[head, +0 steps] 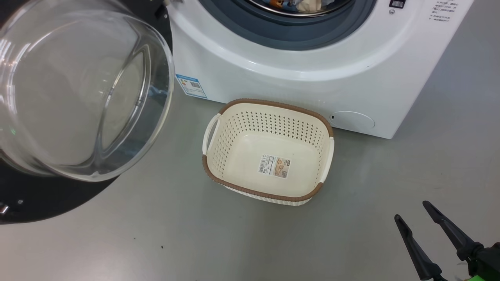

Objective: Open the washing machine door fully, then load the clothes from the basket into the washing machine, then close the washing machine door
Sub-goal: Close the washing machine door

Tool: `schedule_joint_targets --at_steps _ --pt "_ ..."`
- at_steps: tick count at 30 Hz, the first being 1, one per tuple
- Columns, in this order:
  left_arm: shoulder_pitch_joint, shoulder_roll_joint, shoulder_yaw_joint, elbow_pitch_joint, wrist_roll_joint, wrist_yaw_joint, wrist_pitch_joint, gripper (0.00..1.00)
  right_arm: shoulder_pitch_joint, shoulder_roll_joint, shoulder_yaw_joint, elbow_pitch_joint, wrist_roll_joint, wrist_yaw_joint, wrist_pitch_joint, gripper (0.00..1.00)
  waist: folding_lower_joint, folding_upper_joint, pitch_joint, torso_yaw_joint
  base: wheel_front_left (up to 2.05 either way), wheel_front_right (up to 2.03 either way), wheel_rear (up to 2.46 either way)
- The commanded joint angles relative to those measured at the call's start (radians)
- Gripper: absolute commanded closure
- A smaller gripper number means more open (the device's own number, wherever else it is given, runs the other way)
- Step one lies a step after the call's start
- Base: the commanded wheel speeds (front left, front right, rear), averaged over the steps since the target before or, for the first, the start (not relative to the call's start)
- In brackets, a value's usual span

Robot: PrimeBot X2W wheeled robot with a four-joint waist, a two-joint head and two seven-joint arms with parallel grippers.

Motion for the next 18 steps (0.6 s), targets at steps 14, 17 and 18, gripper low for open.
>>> schedule_joint_targets --at_steps 14,17,18 --pt "0.052 0.034 0.029 -0.151 -0.071 -0.039 0.123 1.00 -0.022 0.003 0.004 -0.037 -0.010 0.009 -0.007 0.00 0.0000 0.0000 -0.007 0.018 0.00 0.00 0.00" --pt "0.065 0.026 0.032 -0.175 -0.088 -0.048 0.142 1.00 -0.023 0.008 0.003 -0.037 -0.013 0.009 -0.008 0.00 0.0000 0.0000 -0.011 0.019 0.00 0.00 0.00" --pt "0.068 0.024 0.033 -0.183 -0.093 -0.052 0.150 1.00 -0.023 0.010 0.003 -0.037 -0.013 0.009 -0.009 0.00 0.0000 0.0000 -0.012 0.020 0.00 0.00 0.00"
